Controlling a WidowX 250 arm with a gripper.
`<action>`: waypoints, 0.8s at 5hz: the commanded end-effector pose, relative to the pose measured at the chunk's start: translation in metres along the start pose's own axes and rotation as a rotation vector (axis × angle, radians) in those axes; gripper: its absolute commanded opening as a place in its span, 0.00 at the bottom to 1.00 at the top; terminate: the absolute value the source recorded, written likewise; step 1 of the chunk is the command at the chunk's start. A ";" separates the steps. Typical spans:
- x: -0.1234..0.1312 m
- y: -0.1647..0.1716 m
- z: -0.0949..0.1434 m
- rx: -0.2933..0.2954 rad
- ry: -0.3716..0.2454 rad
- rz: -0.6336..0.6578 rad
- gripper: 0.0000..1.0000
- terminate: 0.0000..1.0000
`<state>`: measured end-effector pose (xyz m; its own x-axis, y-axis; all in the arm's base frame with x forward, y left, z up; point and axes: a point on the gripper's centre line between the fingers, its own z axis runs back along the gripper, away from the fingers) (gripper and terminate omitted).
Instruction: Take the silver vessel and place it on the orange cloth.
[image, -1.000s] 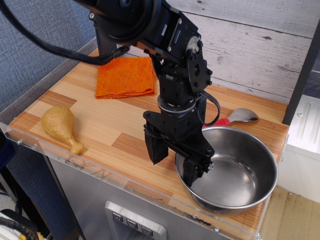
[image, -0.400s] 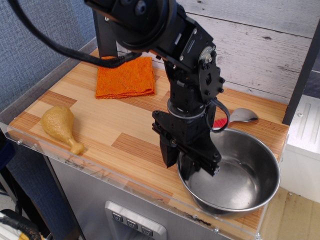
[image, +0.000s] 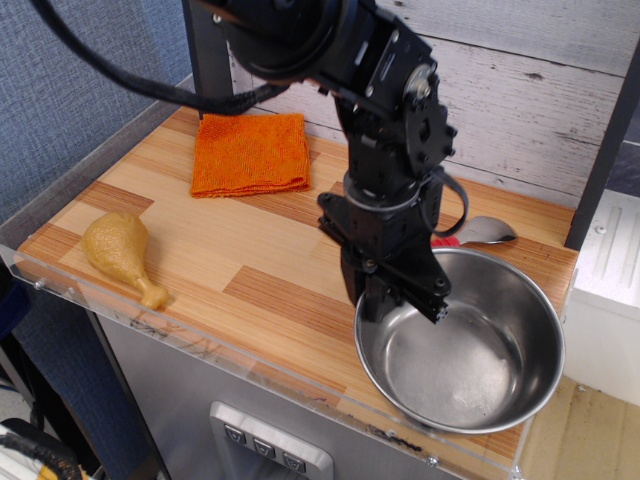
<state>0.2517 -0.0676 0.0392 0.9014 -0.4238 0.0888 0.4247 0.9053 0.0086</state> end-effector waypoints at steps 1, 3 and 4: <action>0.013 0.008 0.054 -0.029 -0.082 -0.183 0.00 0.00; 0.016 0.040 0.099 0.000 -0.123 -0.182 0.00 0.00; 0.009 0.065 0.111 0.016 -0.140 -0.124 0.00 0.00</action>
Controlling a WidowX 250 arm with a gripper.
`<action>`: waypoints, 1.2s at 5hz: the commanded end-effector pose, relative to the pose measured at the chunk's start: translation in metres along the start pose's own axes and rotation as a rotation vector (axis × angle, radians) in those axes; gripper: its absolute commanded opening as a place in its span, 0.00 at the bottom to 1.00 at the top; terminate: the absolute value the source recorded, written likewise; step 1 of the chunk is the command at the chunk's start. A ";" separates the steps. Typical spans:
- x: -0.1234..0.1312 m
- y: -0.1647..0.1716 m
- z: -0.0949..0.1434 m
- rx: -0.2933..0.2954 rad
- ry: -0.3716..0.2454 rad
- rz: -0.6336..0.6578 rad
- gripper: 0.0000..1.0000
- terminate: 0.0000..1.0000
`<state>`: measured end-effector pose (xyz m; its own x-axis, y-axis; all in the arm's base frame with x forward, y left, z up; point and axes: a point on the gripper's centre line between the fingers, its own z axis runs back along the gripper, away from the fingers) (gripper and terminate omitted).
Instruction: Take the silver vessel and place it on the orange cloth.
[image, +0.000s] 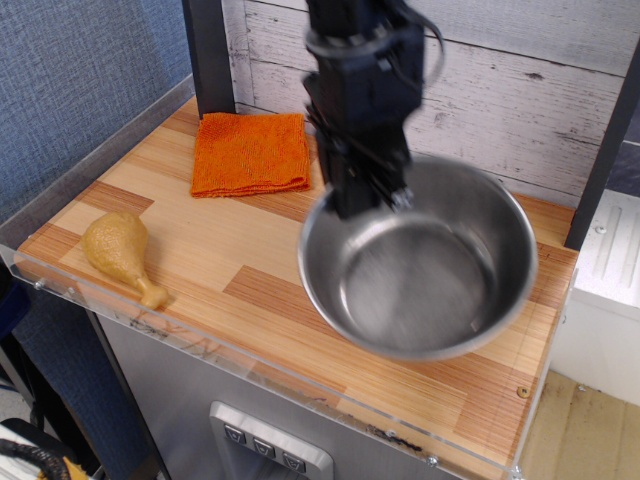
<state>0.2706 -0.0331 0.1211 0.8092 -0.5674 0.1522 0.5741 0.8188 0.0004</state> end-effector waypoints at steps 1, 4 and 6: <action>-0.016 0.053 0.037 0.081 -0.062 0.108 0.00 0.00; -0.037 0.125 0.027 0.089 -0.031 0.262 0.00 0.00; -0.051 0.169 0.008 0.099 0.017 0.353 0.00 0.00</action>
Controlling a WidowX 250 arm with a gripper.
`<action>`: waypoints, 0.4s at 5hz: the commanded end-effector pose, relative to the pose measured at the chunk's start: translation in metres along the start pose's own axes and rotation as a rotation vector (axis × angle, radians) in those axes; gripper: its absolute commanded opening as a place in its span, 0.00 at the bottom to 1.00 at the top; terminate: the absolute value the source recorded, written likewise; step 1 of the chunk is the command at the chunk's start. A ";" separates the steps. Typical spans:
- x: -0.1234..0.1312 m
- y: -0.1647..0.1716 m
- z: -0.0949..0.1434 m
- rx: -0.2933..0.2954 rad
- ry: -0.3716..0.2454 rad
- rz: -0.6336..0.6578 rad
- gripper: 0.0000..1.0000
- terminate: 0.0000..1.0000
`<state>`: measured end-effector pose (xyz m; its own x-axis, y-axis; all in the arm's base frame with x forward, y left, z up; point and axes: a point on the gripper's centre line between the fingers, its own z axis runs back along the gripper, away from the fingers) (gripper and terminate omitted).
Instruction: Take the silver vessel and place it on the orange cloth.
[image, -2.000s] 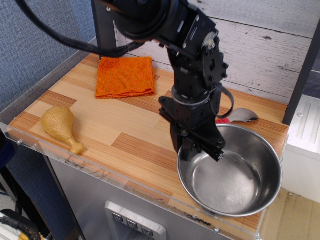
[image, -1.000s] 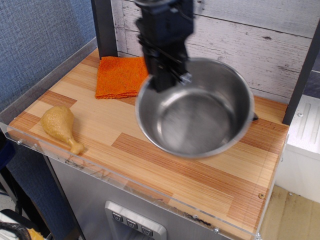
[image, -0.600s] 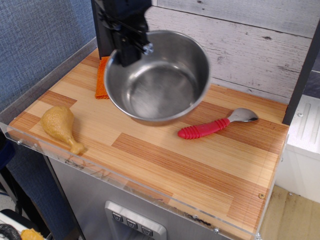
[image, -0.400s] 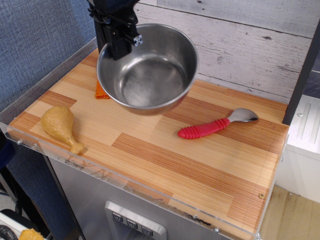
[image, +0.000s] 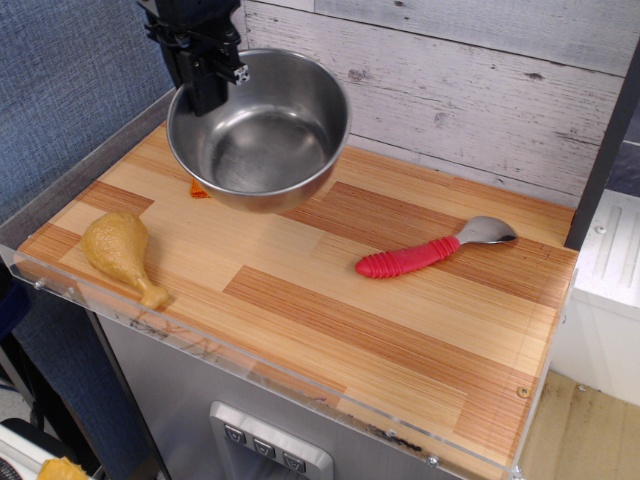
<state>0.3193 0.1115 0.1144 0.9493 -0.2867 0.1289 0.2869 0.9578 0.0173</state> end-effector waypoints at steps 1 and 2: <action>0.000 0.042 -0.004 0.032 0.007 0.070 0.00 0.00; -0.001 0.053 -0.019 0.025 0.033 0.086 0.00 0.00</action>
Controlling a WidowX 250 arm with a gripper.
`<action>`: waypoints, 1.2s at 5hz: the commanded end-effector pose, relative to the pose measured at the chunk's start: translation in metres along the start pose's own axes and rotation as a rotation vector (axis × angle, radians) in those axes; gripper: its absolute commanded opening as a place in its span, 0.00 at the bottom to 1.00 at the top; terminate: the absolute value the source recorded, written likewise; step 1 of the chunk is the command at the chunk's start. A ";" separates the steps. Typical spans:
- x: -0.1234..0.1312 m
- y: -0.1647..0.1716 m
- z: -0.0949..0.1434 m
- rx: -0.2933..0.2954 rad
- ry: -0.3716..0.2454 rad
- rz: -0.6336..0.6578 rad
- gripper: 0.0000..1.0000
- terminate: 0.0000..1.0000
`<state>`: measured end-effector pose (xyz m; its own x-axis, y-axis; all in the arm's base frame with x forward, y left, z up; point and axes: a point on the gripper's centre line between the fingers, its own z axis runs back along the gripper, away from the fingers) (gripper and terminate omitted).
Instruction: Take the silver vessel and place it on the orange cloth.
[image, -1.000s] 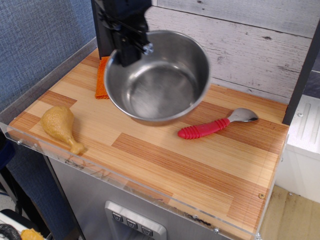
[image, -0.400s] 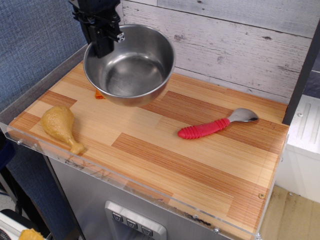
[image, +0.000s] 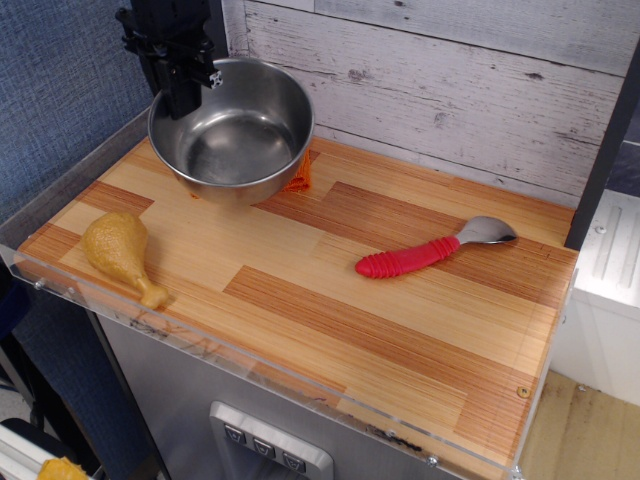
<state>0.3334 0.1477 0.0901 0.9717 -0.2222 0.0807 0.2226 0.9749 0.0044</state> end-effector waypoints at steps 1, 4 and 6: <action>0.007 0.019 -0.011 0.025 -0.002 0.009 0.00 0.00; 0.021 0.021 -0.039 -0.005 0.036 0.031 1.00 0.00; 0.017 0.018 -0.034 0.005 0.054 0.023 1.00 0.00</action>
<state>0.3560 0.1627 0.0328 0.9810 -0.1925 -0.0228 0.1918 0.9810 -0.0286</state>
